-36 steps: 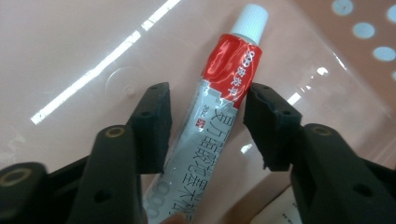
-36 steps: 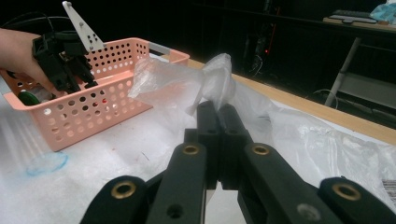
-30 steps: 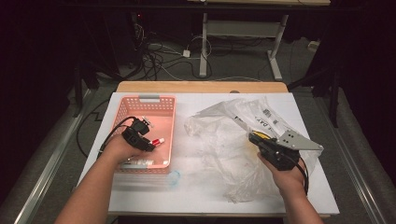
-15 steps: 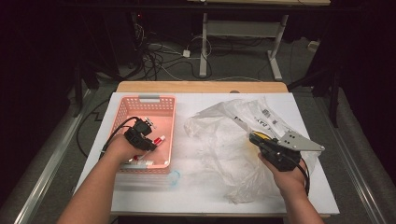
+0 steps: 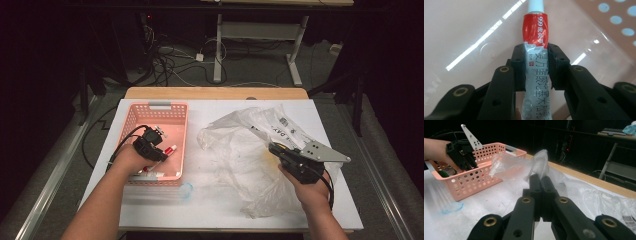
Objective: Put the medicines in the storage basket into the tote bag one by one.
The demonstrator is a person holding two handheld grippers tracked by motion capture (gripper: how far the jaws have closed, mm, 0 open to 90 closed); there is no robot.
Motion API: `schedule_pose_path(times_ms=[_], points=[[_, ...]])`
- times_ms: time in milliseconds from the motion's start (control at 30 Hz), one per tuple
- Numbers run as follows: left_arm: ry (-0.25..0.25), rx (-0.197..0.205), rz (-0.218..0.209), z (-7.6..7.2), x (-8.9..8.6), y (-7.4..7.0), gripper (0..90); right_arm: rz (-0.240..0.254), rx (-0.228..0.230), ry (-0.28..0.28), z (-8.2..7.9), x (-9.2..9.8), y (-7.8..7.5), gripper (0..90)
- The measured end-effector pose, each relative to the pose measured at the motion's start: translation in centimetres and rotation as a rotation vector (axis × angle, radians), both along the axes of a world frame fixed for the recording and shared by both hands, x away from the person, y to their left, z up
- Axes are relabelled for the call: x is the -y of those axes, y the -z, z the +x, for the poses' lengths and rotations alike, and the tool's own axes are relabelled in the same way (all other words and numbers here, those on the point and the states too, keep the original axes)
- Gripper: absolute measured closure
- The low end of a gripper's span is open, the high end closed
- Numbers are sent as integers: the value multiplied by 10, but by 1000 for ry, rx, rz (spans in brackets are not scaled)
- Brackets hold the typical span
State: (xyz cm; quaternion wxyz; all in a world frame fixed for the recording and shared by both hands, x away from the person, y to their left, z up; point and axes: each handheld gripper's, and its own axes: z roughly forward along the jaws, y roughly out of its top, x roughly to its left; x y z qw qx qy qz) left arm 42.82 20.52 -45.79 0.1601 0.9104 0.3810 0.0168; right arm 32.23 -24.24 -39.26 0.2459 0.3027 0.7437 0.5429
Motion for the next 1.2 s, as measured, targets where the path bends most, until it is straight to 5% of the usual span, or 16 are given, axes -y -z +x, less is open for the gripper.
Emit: schedule_pose_path(times_ms=[100,400,800,1200], points=[[-2,15,13,-1,0,0,685,1,-1,2,0,0,0,900],[-43,84,-34,-3,-5,-10,684,8,4,4,0,2,-2,900],[-149,226,-167,-12,-19,-26,685,15,9,4,-1,3,-3,900],[-193,345,-309,-31,-25,-43,685,20,6,5,-2,4,-4,900]])
